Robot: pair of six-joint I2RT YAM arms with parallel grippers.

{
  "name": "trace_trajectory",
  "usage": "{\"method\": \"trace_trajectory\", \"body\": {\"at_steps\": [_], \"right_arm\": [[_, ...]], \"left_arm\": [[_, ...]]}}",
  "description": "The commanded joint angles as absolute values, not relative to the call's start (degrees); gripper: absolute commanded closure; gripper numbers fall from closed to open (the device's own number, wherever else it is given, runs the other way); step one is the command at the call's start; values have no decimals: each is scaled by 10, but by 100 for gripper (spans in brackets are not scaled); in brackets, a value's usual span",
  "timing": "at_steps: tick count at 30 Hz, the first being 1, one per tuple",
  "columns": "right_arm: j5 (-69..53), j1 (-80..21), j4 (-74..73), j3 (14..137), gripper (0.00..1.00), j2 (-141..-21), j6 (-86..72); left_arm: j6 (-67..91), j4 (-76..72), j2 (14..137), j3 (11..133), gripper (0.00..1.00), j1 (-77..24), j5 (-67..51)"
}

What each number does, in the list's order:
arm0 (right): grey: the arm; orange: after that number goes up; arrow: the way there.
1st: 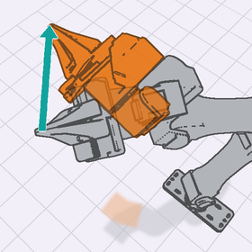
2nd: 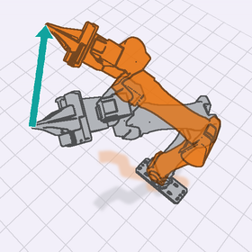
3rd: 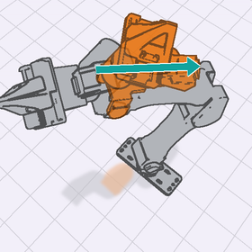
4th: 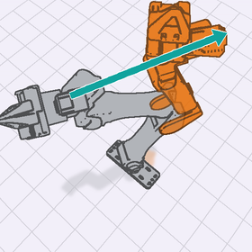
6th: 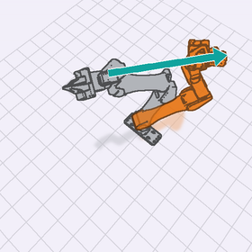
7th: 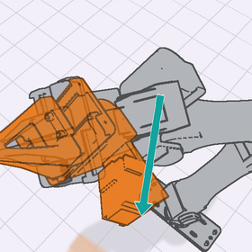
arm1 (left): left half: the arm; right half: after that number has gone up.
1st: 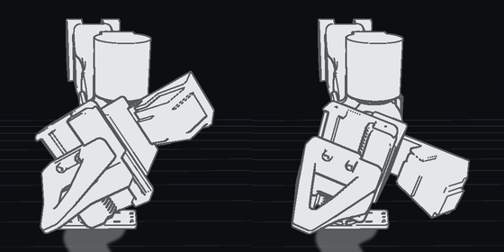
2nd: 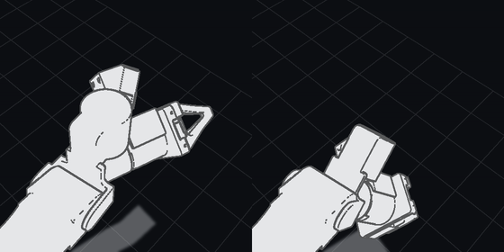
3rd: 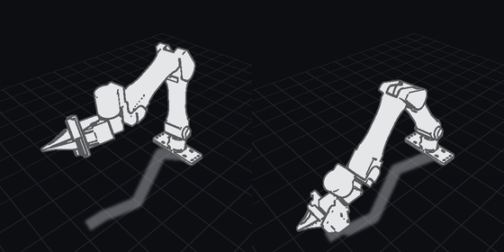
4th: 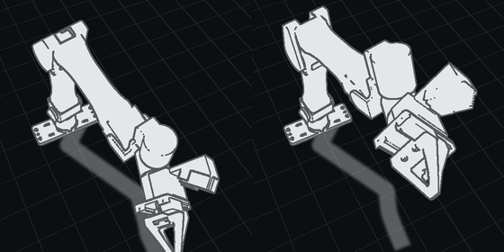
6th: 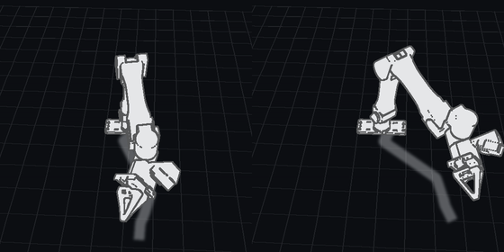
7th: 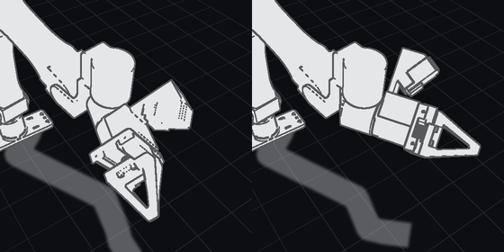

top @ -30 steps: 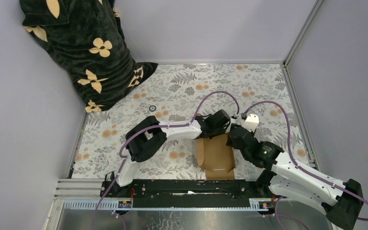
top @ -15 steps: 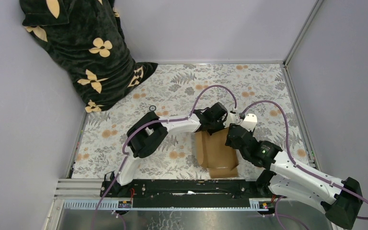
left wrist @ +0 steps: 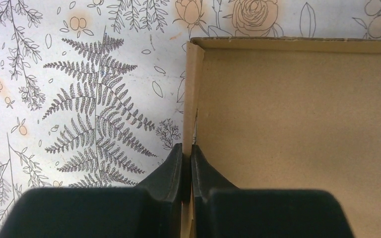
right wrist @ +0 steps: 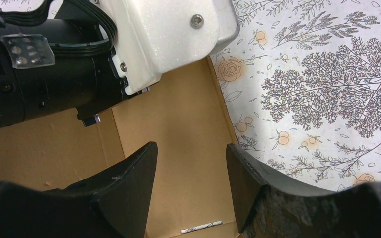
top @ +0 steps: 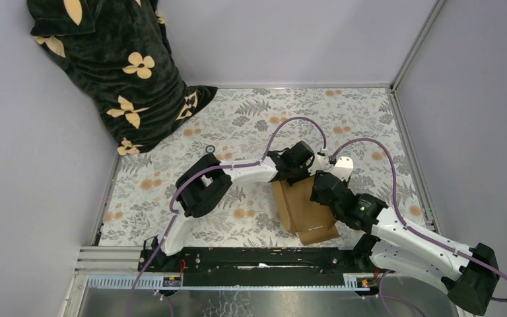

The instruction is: Fold the paper box

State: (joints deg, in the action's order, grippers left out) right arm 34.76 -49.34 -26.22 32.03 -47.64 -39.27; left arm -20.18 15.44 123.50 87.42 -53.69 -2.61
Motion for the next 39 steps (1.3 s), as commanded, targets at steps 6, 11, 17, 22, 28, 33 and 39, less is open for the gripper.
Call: {"method": "trace_trajectory", "body": {"at_steps": [6, 11, 17, 22, 28, 33, 39], "right_arm": [[347, -489, -243, 320, 39, -472, -393], [350, -489, -245, 320, 39, -466, -394], [349, -489, -245, 318, 39, -463, -396], [349, -489, -245, 318, 39, -461, -396], [348, -489, -244, 317, 39, -460, -396], [347, -489, -245, 317, 39, -460, -396], [346, -489, -247, 322, 39, -460, -391]], "left_arm": [[-208, 154, 1229, 840, 93, -552, 107], [-217, 137, 1222, 825, 93, -562, 174], [-226, 115, 1214, 813, 93, -571, 229], [-233, 100, 1216, 809, 92, -578, 265], [-237, 86, 1214, 805, 92, -582, 296], [-237, 88, 1216, 806, 90, -581, 292], [-196, 121, 1222, 827, 80, -543, 217]]}}
